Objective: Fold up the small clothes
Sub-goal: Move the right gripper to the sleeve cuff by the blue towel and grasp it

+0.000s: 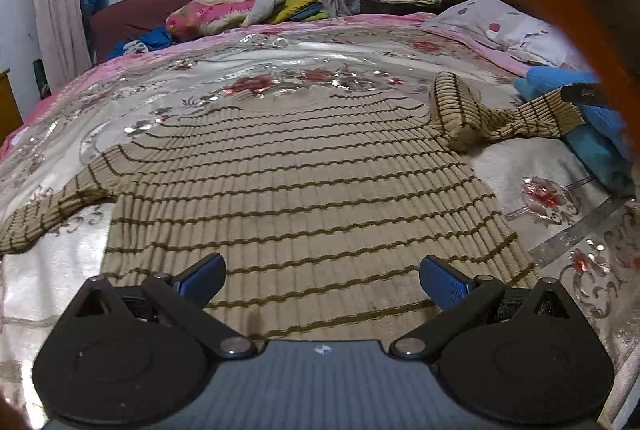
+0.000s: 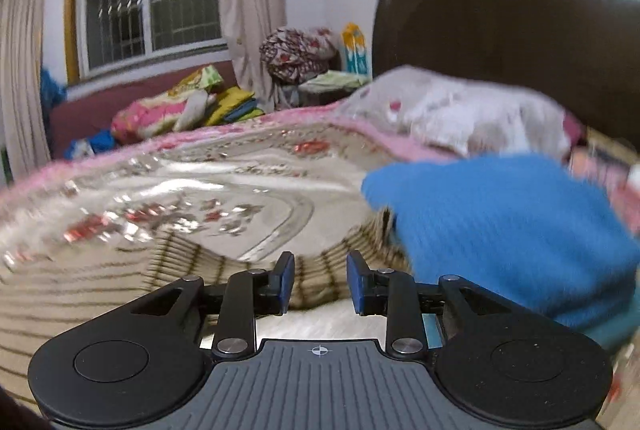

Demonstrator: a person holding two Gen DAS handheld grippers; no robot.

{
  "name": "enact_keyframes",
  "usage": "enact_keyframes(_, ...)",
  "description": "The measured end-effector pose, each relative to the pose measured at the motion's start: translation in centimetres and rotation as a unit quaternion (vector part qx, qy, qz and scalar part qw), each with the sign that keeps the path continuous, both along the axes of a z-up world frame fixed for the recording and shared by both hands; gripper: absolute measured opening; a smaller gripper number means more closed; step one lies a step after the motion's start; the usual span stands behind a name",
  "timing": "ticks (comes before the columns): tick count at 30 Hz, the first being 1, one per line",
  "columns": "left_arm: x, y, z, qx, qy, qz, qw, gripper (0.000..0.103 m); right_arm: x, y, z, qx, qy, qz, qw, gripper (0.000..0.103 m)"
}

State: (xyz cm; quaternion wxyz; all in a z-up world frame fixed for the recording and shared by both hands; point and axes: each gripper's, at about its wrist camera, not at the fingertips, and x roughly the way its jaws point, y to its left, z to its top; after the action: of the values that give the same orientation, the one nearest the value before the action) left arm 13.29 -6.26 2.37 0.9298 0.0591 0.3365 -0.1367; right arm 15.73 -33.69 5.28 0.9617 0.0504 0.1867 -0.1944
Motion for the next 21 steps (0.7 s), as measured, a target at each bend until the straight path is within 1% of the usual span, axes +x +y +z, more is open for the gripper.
enact_keyframes(3,0.0,0.0,-0.3,-0.007,0.007,-0.003,0.9999,0.103,1.5,0.4,-0.4,-0.059,0.02,-0.015,0.998,0.029)
enact_keyframes(6,0.2,0.0,-0.8,-0.012,0.016,-0.006,0.9998,0.103,2.8,0.1,-0.9,-0.08,0.041,-0.039,0.995,0.029)
enact_keyframes(9,0.3,-0.1,-1.2,-0.017,0.025,-0.009,0.9995,0.103,3.1,0.1,-1.7,-0.105,0.055,-0.057,0.991,0.029)
enact_keyframes(13,0.4,-0.4,-1.6,-0.021,0.031,-0.015,0.9992,0.103,3.6,-0.1,-2.5,-0.119,0.065,-0.064,0.989,0.029)
enact_keyframes(21,0.2,-0.5,-2.1,-0.02,0.041,-0.018,0.9988,0.103,5.2,-0.5,-2.8,-0.14,0.075,-0.069,0.985,0.029)
